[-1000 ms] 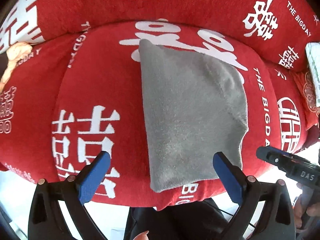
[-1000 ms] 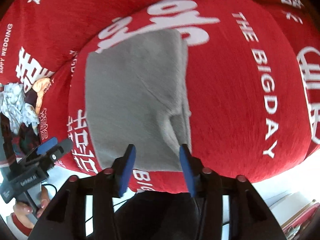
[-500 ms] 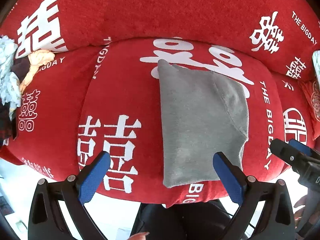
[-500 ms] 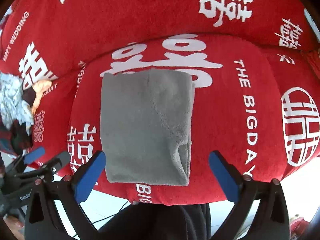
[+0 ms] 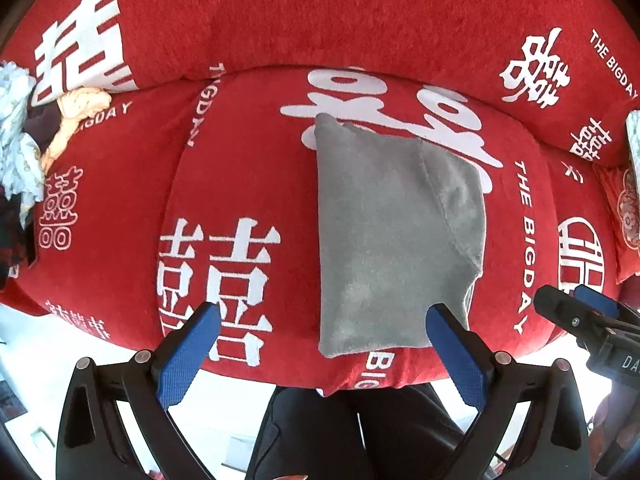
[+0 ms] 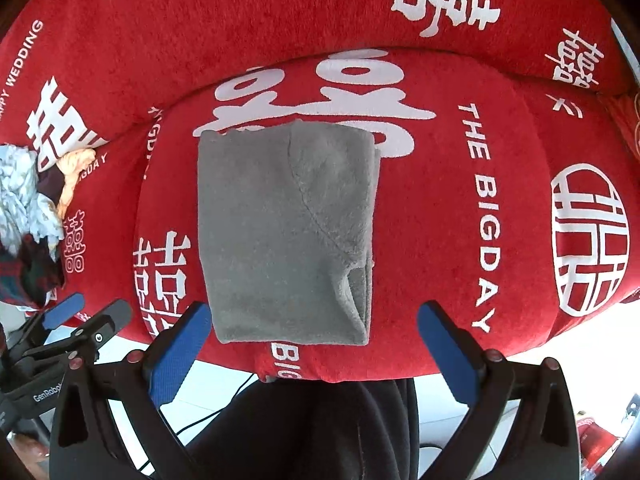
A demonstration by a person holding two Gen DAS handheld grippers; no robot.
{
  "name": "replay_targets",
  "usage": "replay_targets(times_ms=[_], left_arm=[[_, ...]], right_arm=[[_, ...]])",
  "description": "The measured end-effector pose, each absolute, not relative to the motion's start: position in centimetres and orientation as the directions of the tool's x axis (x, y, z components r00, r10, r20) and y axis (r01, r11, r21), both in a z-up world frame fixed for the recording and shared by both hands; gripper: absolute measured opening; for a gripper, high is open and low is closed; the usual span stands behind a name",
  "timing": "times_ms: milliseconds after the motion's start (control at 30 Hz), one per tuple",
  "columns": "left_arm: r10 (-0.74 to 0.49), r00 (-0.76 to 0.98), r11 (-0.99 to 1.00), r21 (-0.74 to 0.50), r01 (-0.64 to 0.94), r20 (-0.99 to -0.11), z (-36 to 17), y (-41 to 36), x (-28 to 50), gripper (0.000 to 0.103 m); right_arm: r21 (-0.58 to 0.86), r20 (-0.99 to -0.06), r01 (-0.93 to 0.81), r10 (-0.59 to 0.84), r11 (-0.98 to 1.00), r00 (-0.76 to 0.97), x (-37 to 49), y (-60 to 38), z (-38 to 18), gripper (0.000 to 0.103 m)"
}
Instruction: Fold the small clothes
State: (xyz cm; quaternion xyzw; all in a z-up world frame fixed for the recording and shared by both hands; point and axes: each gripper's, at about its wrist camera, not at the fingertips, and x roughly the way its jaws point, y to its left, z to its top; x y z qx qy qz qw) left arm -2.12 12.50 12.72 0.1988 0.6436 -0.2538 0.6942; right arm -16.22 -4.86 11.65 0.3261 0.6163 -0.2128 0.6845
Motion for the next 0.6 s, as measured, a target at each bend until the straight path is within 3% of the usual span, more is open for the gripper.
replay_targets(times_ms=[600], left_arm=[[-0.089, 0.072, 0.789, -0.027, 0.613, -0.993, 13.8, 11.9, -1.6, 0.103]], right_arm=[[0.160, -0.987, 0.689, 0.091, 0.707, 0.136, -15.1, -5.1, 12.5, 0.103]])
